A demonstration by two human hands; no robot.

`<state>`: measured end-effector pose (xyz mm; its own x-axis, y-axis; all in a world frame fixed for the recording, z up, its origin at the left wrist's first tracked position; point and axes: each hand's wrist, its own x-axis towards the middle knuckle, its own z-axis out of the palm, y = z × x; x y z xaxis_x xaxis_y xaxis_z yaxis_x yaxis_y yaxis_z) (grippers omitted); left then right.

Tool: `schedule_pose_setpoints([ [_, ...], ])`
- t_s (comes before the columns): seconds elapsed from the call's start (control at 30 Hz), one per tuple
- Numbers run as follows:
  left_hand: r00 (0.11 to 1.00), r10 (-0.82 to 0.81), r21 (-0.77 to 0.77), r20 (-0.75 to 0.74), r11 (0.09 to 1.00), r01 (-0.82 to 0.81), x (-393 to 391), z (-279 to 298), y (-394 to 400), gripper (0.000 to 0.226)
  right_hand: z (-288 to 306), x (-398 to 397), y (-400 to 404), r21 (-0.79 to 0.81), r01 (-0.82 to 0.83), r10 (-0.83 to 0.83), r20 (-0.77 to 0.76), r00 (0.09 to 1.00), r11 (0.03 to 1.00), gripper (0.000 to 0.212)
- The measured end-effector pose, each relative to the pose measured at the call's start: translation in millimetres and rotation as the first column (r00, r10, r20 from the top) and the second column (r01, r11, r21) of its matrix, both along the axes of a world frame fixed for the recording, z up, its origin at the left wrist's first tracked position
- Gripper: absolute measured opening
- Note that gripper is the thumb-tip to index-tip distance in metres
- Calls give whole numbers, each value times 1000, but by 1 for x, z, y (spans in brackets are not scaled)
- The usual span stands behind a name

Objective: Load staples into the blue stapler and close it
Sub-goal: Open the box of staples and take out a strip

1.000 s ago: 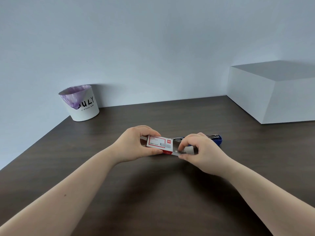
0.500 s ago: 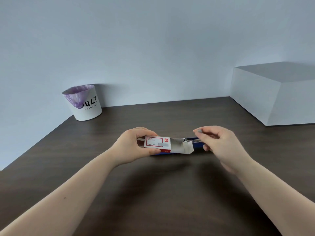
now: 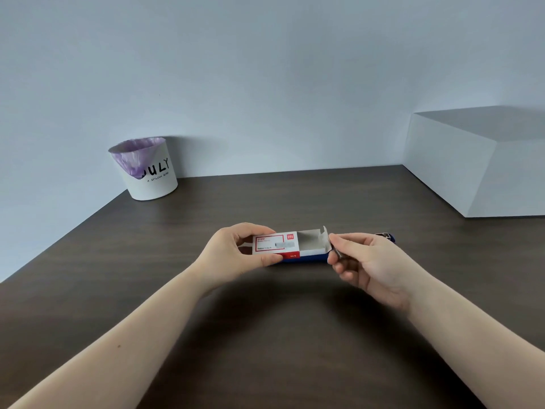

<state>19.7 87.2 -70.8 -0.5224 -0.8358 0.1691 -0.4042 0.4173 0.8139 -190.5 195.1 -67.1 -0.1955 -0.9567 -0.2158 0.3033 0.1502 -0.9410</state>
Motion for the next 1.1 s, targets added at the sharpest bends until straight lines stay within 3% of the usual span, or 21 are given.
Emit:
schedule_pose_setpoints([
  [0.13, 1000, -19, -17, -14, 1000, 19, -3, -4, 1, 42, -2, 8, 0, 70, 0, 12, -170, 985, 998, 13],
  [0.3, 999, -45, -83, 15, 996, 46, -7, -7, 3, 42, -5, 19, -3, 14, 63, -53, -387, 921, 998, 11],
  [0.77, 998, -7, -83, 61, 996, 13, -11, -11, 4, 44, -9, 19, -3, -71, 63, -90, -486, 869, 995, 12],
  [1.1, 993, -38, -92, 109, 995, 48, -16, -10, 10, 37, -11, 18, -3, -37, -47, 20, -538, 842, 998, 12],
])
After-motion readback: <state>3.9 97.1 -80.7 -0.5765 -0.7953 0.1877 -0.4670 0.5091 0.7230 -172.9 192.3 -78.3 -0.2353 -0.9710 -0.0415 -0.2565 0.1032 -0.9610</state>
